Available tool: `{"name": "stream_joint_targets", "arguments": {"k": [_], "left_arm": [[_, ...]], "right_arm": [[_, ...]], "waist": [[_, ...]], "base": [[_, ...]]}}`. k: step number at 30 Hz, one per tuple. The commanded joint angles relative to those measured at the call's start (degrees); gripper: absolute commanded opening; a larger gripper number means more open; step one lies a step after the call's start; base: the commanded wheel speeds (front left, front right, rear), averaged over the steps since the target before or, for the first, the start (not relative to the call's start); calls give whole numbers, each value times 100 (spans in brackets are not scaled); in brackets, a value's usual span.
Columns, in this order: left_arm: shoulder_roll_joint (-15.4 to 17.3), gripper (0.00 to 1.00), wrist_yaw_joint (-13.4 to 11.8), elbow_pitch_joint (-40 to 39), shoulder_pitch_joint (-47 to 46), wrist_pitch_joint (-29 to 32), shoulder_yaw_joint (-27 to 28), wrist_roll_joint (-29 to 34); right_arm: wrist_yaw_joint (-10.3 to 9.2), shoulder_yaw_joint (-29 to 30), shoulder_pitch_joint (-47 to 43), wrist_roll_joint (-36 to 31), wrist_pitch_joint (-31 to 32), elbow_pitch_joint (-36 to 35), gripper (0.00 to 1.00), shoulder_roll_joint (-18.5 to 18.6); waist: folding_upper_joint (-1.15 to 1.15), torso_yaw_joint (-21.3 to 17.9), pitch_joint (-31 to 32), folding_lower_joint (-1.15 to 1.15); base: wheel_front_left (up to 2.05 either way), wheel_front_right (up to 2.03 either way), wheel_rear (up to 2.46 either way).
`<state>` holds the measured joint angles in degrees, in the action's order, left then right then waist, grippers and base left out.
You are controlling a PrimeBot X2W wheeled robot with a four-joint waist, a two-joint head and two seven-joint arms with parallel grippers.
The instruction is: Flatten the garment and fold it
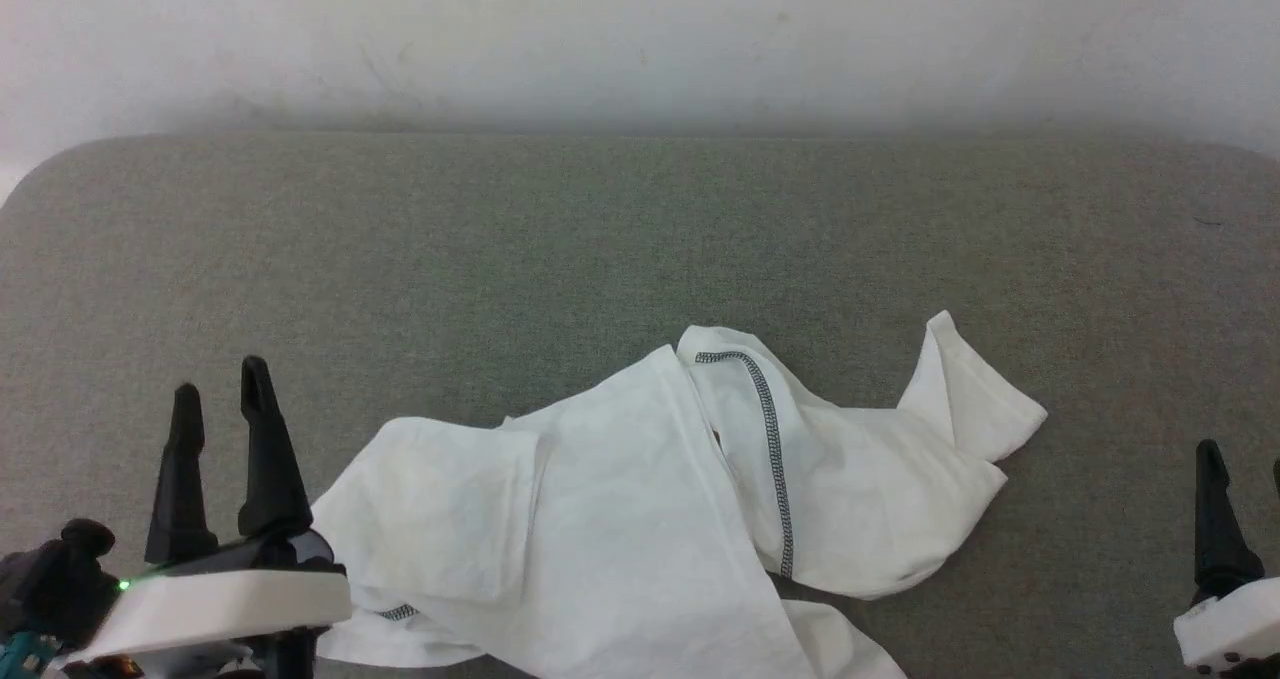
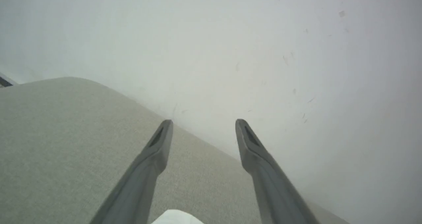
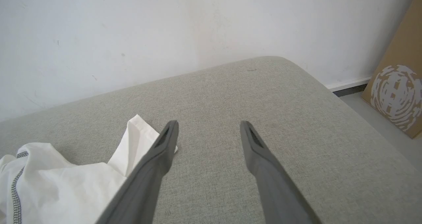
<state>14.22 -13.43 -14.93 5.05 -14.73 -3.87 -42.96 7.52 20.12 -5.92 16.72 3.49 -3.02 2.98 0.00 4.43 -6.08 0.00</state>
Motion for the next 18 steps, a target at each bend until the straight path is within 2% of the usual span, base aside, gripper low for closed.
{"name": "stream_joint_targets", "arguments": {"k": [1,5,9,12,18], "left_arm": [[-20,100,84,-119,-74,-26,40,311],[-186,100,279,-495,-42,-26,90,1696],[-264,100,354,-431,160,-26,-44,2943],[-407,100,382,-246,343,-27,-115,3282],[-600,100,585,-84,443,-27,15,3381]], "right_arm": [[-3,-5,-33,23,-22,-20,100,-11],[-3,-46,-55,66,-73,29,100,-11],[-3,-98,-57,91,-116,104,100,-11],[-3,-119,-72,104,-146,151,100,-11],[-3,-122,-92,71,-139,157,100,-11]], "waist": [[0,-23,-2,0],[0,-88,-15,0],[0,-154,-5,0],[0,-177,15,0],[0,-124,14,0]], "base": [[0,0,0],[0,0,0],[0,0,0],[0,0,0],[0,0,0]]}}
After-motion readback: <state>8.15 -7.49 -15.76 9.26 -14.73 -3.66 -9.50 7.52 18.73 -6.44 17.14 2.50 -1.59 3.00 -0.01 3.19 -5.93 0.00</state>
